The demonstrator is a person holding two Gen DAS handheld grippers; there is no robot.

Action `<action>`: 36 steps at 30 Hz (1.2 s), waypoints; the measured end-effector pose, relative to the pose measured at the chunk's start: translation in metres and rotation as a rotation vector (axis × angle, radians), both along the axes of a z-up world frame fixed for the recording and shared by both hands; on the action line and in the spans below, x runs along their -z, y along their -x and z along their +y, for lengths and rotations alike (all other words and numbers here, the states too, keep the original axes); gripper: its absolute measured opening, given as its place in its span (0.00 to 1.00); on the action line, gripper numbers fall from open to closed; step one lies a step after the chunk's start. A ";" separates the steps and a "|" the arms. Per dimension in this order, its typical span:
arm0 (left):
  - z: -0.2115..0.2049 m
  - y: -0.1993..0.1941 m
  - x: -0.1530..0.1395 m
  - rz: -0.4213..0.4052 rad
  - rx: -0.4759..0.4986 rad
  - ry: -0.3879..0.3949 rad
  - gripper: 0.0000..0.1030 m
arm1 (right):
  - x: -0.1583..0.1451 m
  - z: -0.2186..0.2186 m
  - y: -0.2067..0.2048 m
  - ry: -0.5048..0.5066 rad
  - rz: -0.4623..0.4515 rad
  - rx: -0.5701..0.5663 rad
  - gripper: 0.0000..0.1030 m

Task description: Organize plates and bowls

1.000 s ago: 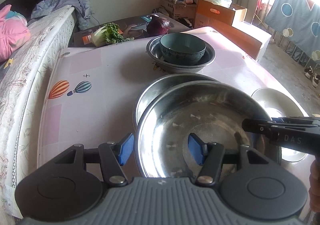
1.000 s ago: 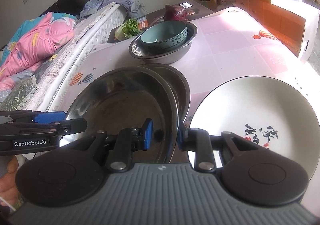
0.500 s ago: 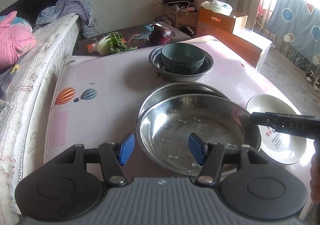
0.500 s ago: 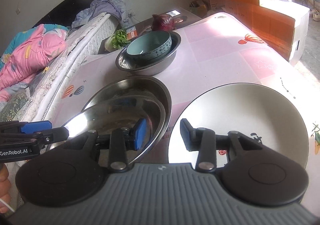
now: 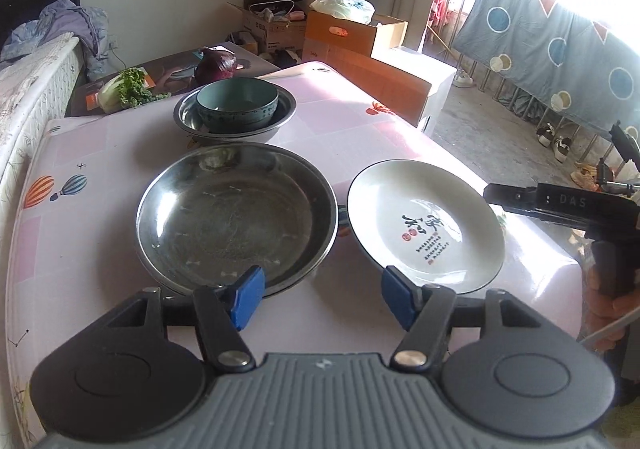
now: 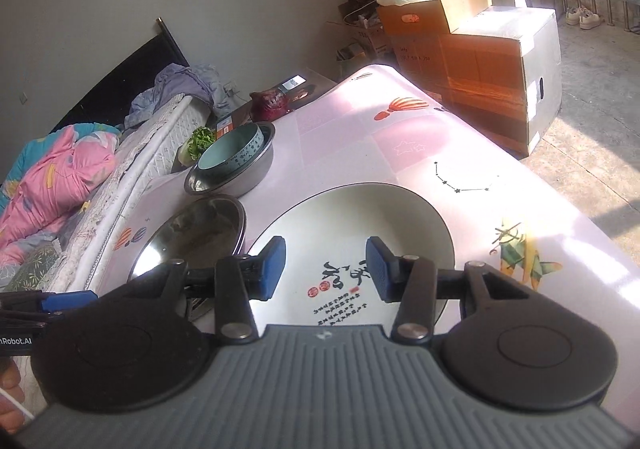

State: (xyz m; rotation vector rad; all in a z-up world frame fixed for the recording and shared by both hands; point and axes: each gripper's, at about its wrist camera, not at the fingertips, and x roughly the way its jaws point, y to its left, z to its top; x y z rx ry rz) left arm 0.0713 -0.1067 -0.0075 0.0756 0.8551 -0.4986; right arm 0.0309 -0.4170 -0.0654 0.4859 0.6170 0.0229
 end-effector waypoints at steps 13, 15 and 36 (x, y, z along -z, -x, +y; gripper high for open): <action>-0.068 -0.013 0.055 0.055 -0.057 0.082 0.64 | 0.044 -0.094 -0.060 -0.079 0.023 -0.118 0.41; -0.071 -0.019 0.061 0.070 -0.087 0.081 0.64 | 0.052 -0.093 -0.076 -0.092 0.038 -0.155 0.40; -0.030 0.013 0.067 0.199 0.001 -0.040 0.30 | 0.064 -0.025 -0.003 -0.145 0.165 -0.190 0.15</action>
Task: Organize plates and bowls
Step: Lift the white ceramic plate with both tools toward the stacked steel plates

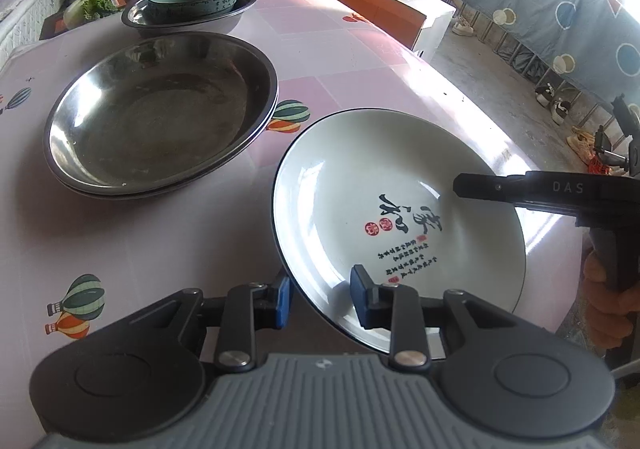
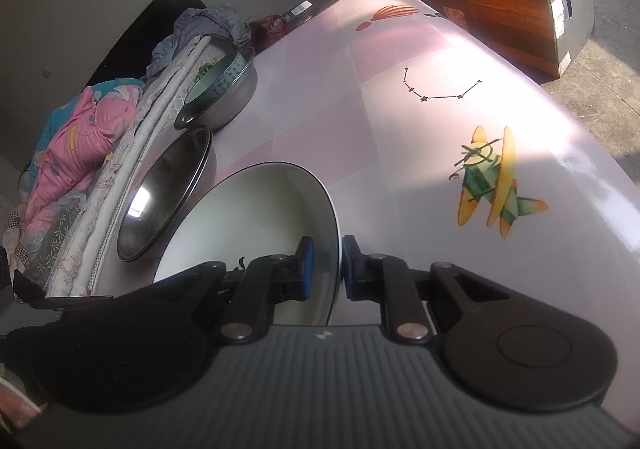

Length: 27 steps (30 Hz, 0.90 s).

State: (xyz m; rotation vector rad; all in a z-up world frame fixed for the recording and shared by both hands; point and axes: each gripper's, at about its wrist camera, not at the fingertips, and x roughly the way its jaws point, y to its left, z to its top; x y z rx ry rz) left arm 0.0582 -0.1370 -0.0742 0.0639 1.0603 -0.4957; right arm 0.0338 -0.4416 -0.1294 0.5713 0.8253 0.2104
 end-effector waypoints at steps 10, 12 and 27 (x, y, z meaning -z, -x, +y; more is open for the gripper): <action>0.077 0.048 -0.001 0.000 -0.032 0.011 0.35 | -0.001 0.085 0.063 -0.017 -0.001 0.005 0.17; 0.090 0.052 -0.001 -0.002 -0.052 0.011 0.36 | -0.003 0.102 0.064 -0.023 0.002 -0.014 0.17; 0.139 0.047 0.001 -0.044 -0.161 0.036 0.40 | -0.012 0.164 0.026 0.054 -0.031 -0.125 0.17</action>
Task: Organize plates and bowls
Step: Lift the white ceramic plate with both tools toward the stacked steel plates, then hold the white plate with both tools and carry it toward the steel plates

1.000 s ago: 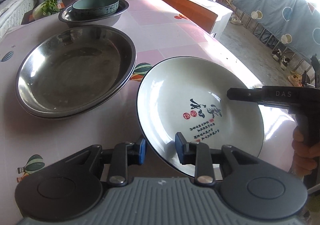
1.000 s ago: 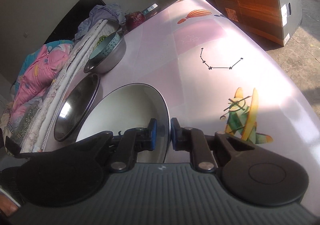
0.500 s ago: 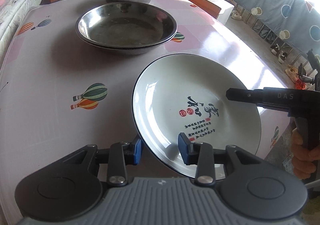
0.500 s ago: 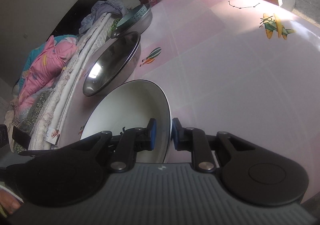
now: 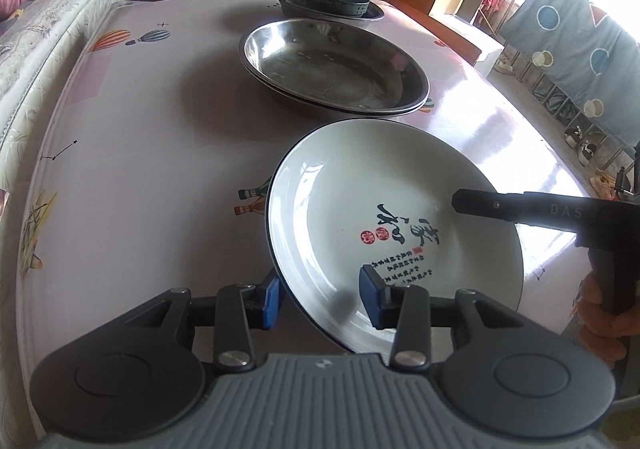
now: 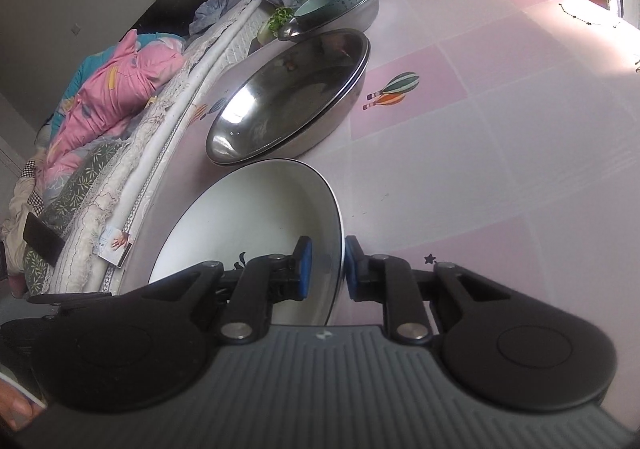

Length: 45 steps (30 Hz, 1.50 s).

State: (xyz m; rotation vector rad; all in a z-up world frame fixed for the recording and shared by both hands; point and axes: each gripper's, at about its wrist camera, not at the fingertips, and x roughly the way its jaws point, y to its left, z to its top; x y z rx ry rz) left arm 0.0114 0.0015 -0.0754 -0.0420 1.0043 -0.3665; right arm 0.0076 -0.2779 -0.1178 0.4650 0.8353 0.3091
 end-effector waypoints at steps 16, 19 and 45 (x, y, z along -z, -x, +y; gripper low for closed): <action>-0.002 -0.006 0.004 -0.039 0.037 0.019 0.54 | -0.005 0.009 0.015 0.094 0.004 0.017 0.16; -0.002 -0.007 0.004 -0.041 0.035 0.022 0.54 | -0.006 0.011 0.015 0.105 0.008 0.021 0.17; 0.001 -0.007 0.004 -0.037 0.027 0.035 0.54 | -0.010 0.014 0.016 0.121 0.015 0.041 0.19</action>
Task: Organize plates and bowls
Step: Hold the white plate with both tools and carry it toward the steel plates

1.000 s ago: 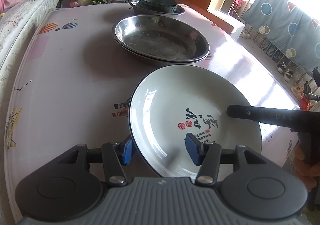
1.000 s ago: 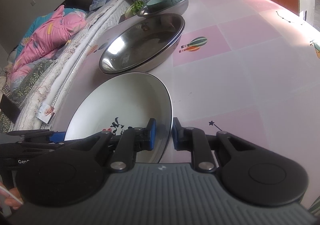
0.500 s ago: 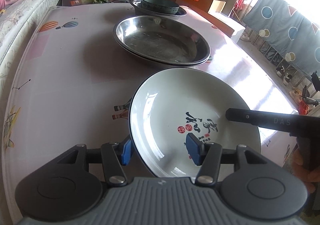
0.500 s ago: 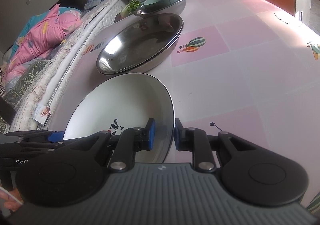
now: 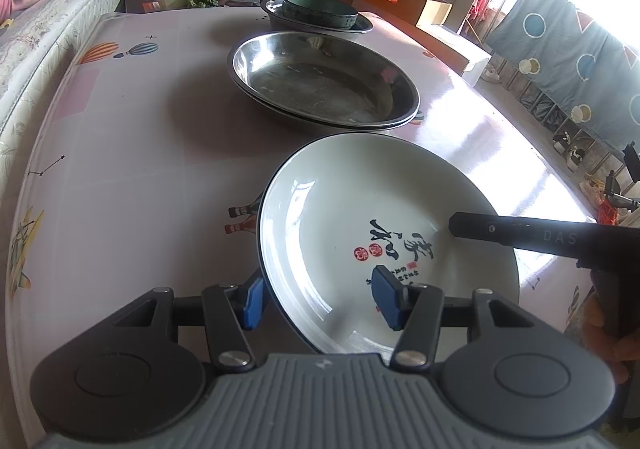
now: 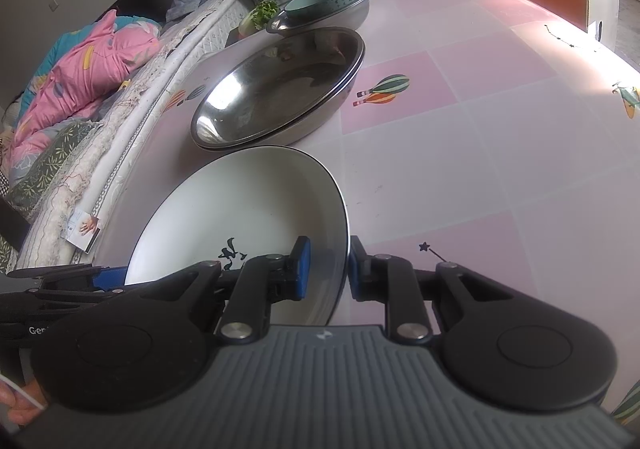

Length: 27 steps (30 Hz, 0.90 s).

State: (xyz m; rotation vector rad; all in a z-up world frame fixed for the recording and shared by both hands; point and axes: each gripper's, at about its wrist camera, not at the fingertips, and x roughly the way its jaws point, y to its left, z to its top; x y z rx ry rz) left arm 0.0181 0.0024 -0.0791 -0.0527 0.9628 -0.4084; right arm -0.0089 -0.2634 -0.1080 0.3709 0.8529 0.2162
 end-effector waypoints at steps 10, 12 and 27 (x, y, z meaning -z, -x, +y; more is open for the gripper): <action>0.000 0.001 0.000 0.002 0.000 0.001 0.54 | 0.000 0.000 0.000 -0.002 0.001 0.000 0.19; 0.000 0.001 0.000 0.002 0.000 0.001 0.54 | 0.000 0.000 0.000 -0.001 0.002 -0.001 0.19; -0.004 0.002 -0.001 -0.002 0.000 -0.020 0.54 | 0.002 0.000 0.003 -0.004 0.000 0.004 0.19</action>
